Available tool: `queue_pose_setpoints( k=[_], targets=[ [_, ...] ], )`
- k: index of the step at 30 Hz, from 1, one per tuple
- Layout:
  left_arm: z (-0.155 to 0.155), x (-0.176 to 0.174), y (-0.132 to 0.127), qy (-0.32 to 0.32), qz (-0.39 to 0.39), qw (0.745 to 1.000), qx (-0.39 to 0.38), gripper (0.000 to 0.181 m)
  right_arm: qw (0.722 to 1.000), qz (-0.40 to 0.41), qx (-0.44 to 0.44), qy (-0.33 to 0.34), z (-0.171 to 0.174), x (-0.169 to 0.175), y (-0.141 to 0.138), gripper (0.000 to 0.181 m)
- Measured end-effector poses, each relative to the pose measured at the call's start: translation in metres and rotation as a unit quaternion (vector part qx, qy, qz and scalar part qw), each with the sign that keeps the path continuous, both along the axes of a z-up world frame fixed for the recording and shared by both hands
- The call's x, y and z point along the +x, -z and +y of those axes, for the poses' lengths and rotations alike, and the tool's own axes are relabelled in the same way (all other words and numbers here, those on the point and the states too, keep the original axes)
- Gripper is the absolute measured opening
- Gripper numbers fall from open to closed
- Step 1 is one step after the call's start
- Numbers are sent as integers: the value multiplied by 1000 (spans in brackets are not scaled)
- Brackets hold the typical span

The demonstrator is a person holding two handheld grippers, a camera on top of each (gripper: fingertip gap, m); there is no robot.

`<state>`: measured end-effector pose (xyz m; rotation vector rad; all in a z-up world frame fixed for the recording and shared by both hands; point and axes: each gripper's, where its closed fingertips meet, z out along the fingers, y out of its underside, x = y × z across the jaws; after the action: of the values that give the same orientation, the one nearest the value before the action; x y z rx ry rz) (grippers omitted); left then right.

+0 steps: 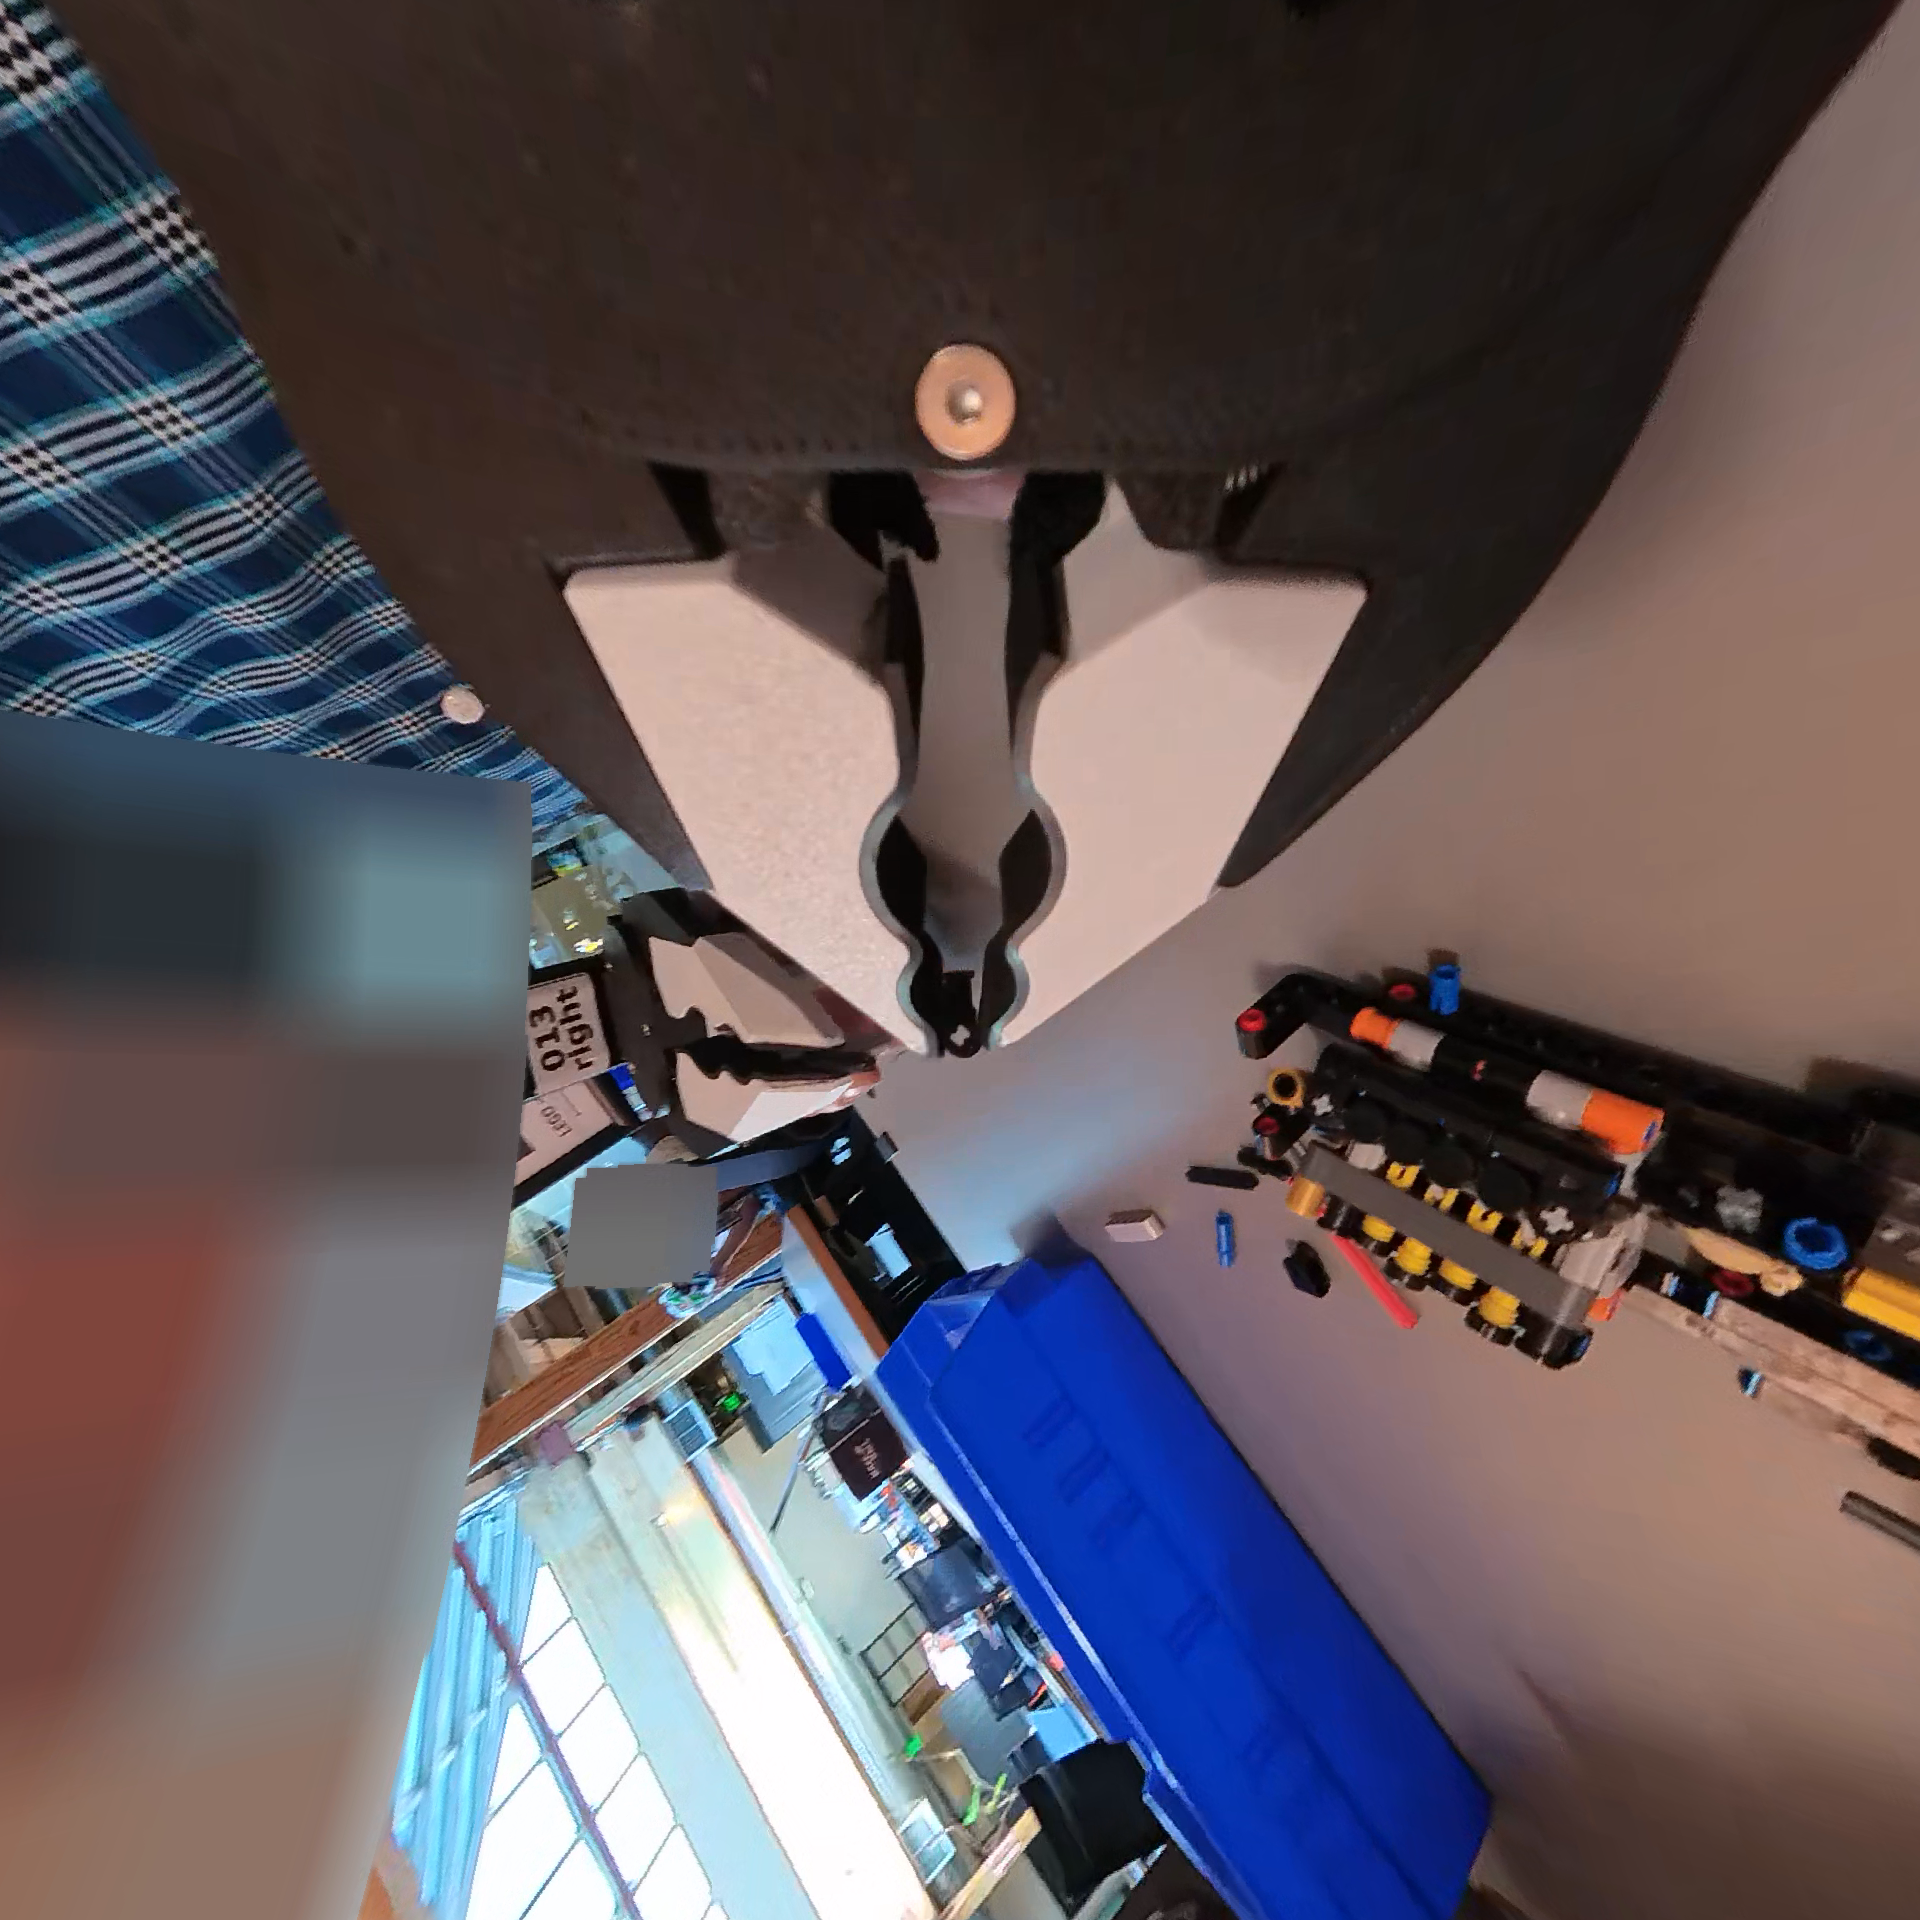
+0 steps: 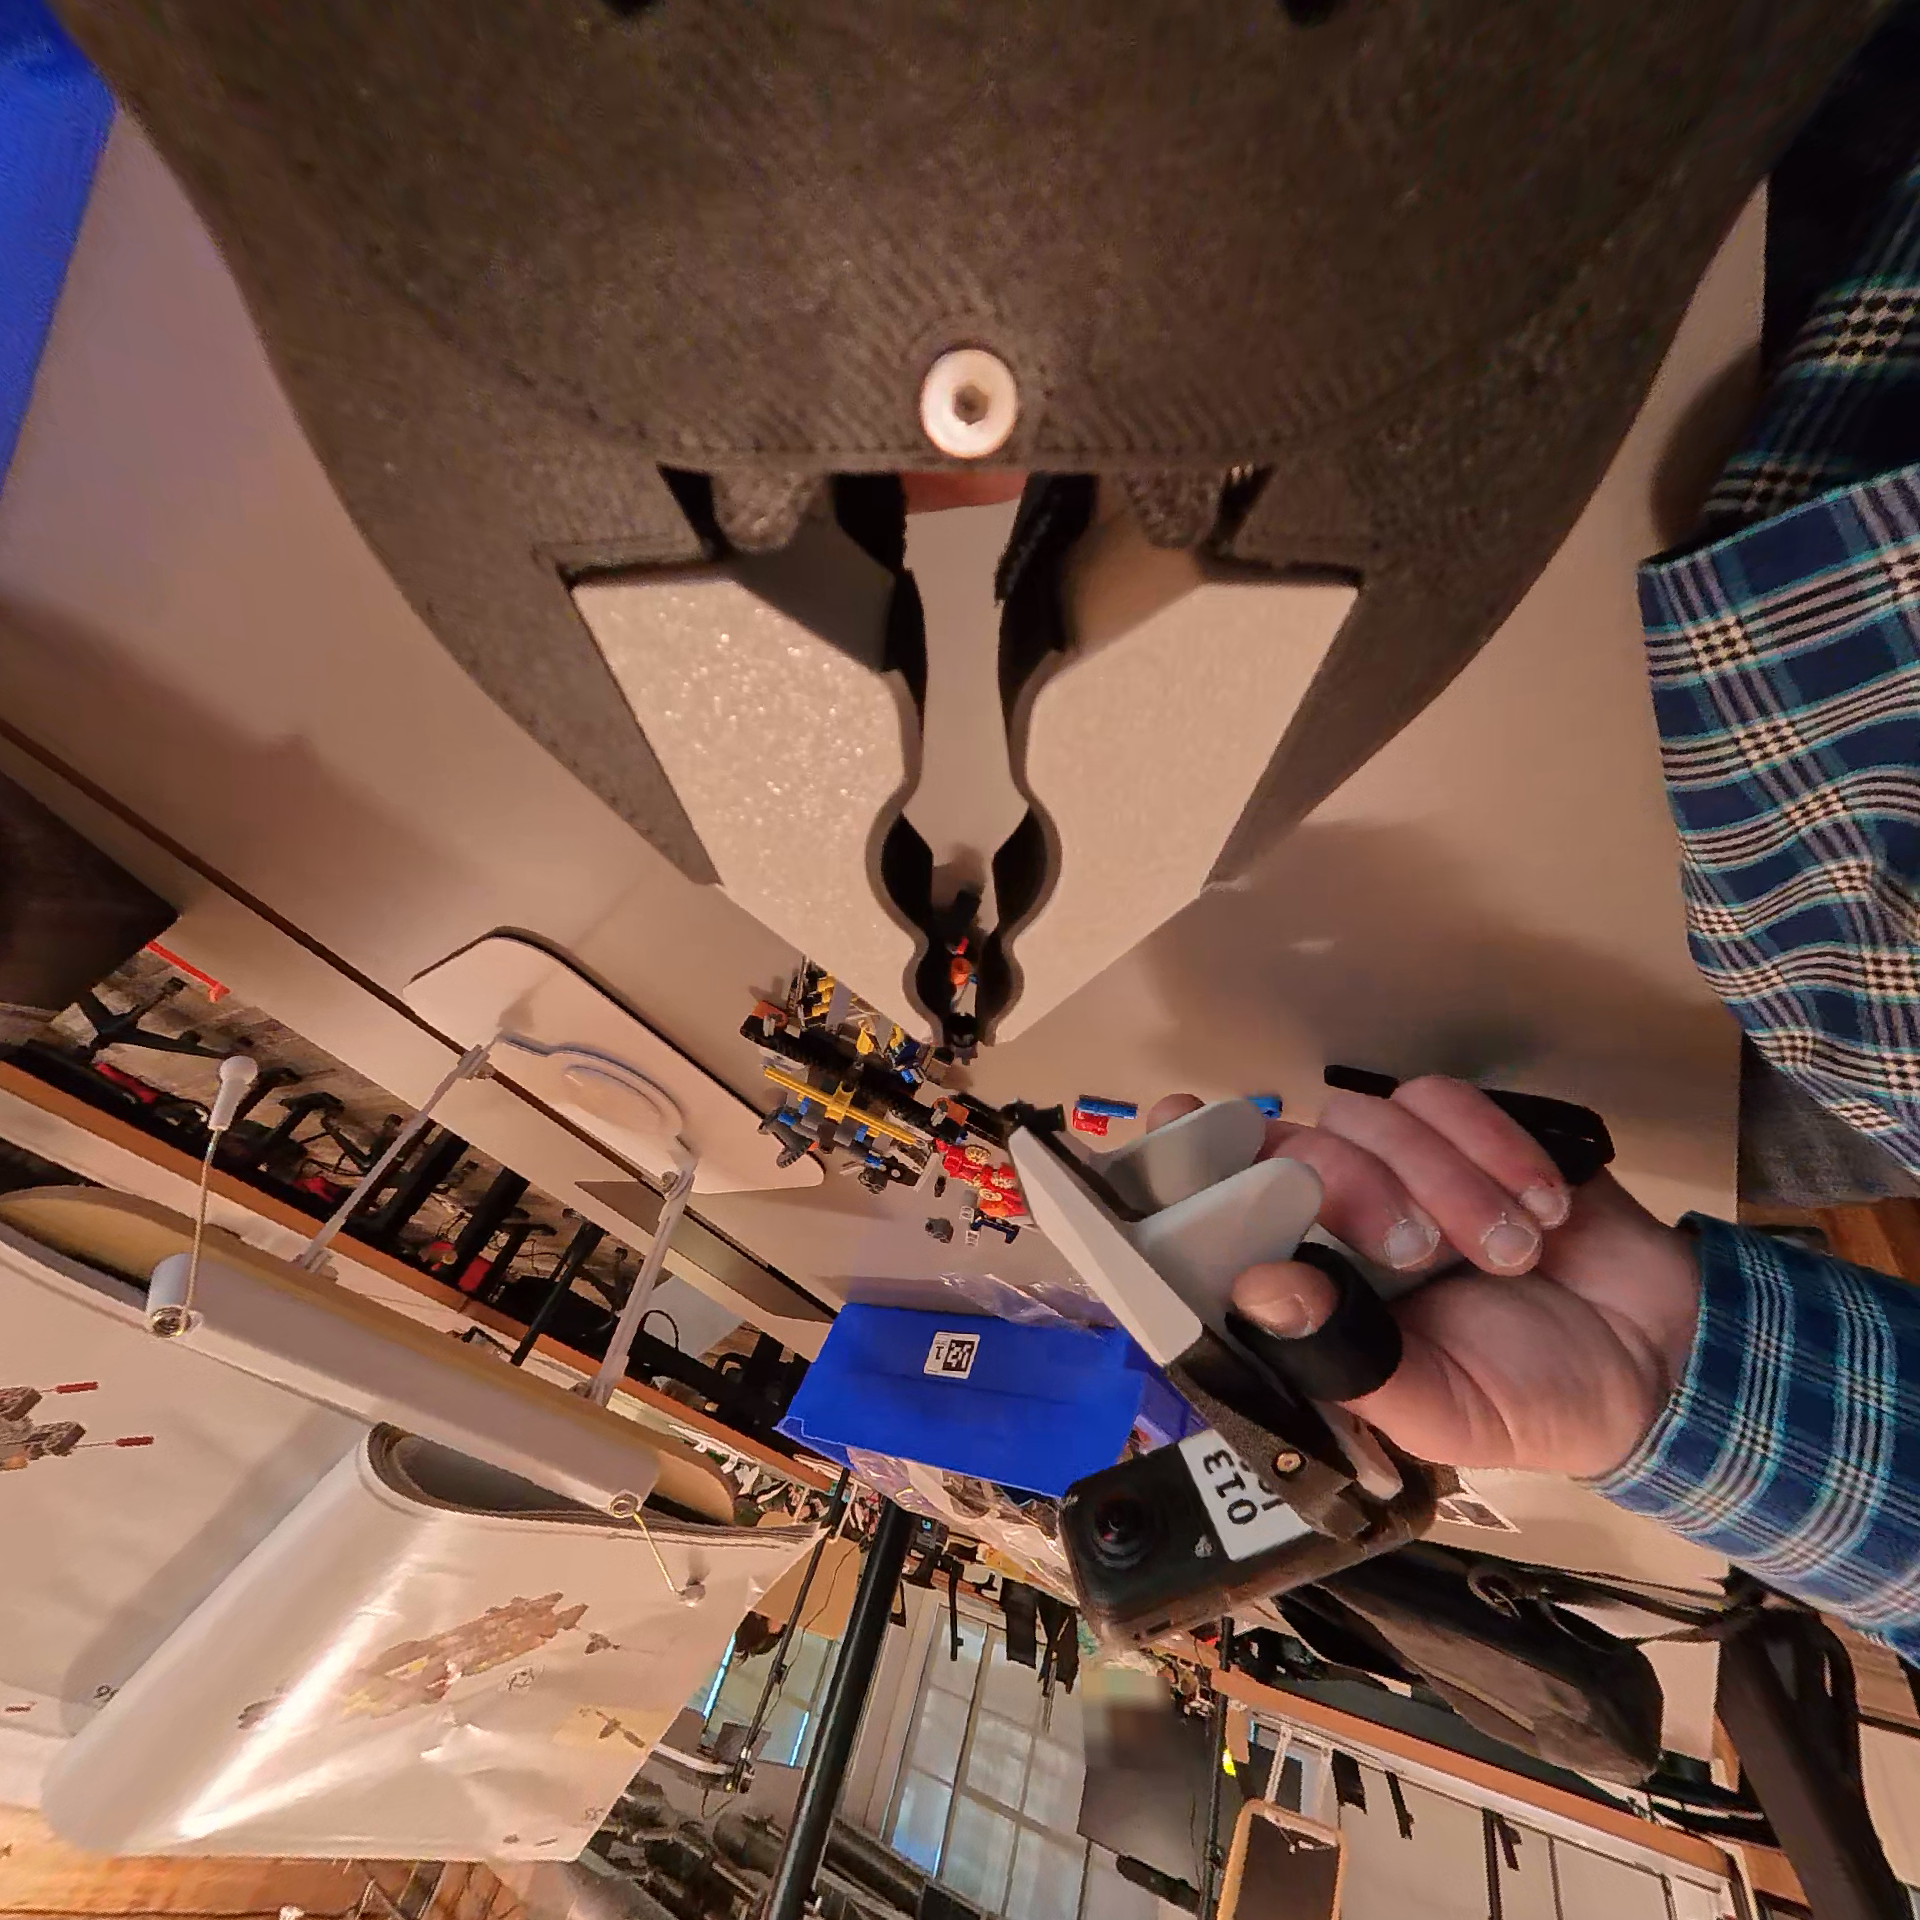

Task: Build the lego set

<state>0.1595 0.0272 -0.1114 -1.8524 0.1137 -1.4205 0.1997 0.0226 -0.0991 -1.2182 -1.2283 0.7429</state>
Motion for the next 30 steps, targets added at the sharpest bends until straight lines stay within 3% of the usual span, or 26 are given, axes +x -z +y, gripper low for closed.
queue_pose_setpoints(
  k=[9,11,13,16,19,21,30],
  targets=[
    [2,-5,12,2,102,995,8,4,1000,2,3,0,0,1,-1,2],
    [2,-9,21,4,156,988,13,4,1000,1,3,0,0,1,-1,2],
    [-1,-13,34,12,241,970,30,4,1000,0,2,1,0,0,0,2],
    [-8,-16,55,43,392,916,79,5,1000,-5,3,2,1,0,2,3],
    [-12,-17,68,62,467,875,111,5,1000,-11,5,5,2,-1,5,2],
    [-11,-19,71,55,487,863,121,5,1000,-15,7,8,3,-1,6,2],
    [-11,-37,50,17,463,874,150,5,999,-43,27,18,6,-8,16,2]
  ],
)
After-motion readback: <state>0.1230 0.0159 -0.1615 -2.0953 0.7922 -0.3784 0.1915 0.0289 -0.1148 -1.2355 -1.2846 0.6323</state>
